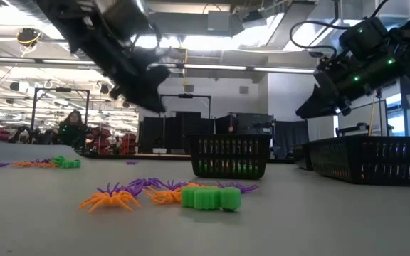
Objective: Sort Halloween decoration
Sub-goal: Put the purple spider toy into the top bin
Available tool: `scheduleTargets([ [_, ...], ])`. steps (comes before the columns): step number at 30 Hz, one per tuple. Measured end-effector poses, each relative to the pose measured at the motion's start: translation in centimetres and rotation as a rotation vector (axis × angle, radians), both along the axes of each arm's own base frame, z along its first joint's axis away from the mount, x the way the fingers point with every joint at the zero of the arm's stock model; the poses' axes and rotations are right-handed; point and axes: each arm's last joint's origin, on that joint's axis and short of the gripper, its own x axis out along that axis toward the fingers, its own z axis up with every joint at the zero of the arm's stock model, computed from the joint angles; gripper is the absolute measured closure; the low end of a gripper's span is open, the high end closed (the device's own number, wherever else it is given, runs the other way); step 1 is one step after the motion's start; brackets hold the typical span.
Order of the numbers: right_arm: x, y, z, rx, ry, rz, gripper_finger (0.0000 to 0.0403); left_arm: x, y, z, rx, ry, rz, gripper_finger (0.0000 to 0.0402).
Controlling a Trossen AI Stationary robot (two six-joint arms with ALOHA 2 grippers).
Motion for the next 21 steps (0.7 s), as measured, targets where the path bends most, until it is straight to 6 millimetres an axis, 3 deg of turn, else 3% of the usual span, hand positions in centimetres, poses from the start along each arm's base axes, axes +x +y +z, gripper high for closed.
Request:
scheduleTargets([
  [4,0.1,0.0,0.2,-0.006,-0.025,0.019,0.0252,-1.9,2.8,-0.9,-0.146,0.045,0.073,0.0301],
  [9,0.2,-0.1,0.5,-0.023,-0.051,0.019,0.0253,-3.6,4.8,-1.5,-0.205,0.107,0.164,0.0301],
  [14,0.2,-0.1,0.5,-0.023,-0.052,0.019,0.0253,-3.8,5.6,-2.6,-0.271,0.126,0.155,0.0301],
  [21,0.2,-0.1,0.5,-0.023,-0.052,0.019,0.0253,-2.8,6.5,-6.0,-0.362,0.237,0.16,0.0301],
])
